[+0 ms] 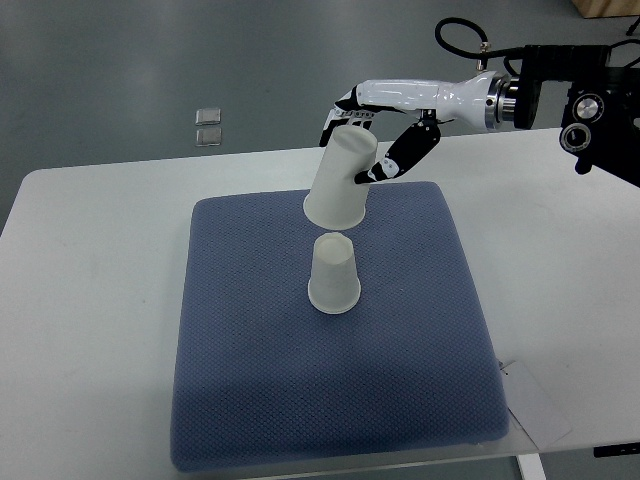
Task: Stack paper cups
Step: 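Lower the held cup down onto the upside-down cup on the mat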
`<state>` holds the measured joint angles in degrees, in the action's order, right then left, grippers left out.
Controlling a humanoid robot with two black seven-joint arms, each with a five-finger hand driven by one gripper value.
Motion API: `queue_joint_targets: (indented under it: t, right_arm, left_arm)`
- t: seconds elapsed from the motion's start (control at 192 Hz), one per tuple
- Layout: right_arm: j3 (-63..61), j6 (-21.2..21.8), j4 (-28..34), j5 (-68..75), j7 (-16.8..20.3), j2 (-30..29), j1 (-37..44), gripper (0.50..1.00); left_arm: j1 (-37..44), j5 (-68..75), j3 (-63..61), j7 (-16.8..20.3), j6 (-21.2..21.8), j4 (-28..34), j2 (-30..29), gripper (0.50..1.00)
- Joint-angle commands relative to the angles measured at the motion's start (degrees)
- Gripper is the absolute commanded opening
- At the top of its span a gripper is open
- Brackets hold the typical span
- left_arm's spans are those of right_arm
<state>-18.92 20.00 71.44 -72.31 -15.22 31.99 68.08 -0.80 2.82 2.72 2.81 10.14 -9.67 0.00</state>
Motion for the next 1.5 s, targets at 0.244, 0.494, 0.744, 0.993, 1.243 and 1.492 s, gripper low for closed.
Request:
queue_joint_targets:
  t: [0.244,0.494,0.744,0.993,1.243,1.492]
  right_arm:
    - [0.99,-0.05,0.19,-2.22,0.10,-1.50,-1.11,0.500]
    - [2.31,-0.14,1.24,-2.31,0.19,-1.58,-1.19,0.500]
    - [2.49,-0.40,2.12,-2.48,0.19,-1.58,-1.46,0.500]
    - [2.40,-0.67,2.03,-3.80,0.19,-1.50,-1.90,0.500]
    - [2.49,-0.23,2.03,-3.98,0.28,-1.41,-1.64,0.797]
    - [2.40,0.12,2.03,-4.86,0.28,-1.41,-1.46,0.856]
  left_arm:
    - [-0.07,-0.01,0.00,0.00,0.06,0.00,0.00,1.000]
    - [0.01,-0.01,0.00,0.00,-0.03,0.00,0.00,1.000]
    - [0.01,-0.01,0.00,0.00,-0.03,0.00,0.00,1.000]
    - [0.01,-0.01,0.00,0.00,-0.03,0.00,0.00,1.000]
    - [0.01,-0.01,0.00,0.00,-0.03,0.00,0.00,1.000]
    - [0.01,-0.01,0.00,0.00,-0.03,0.00,0.00,1.000]
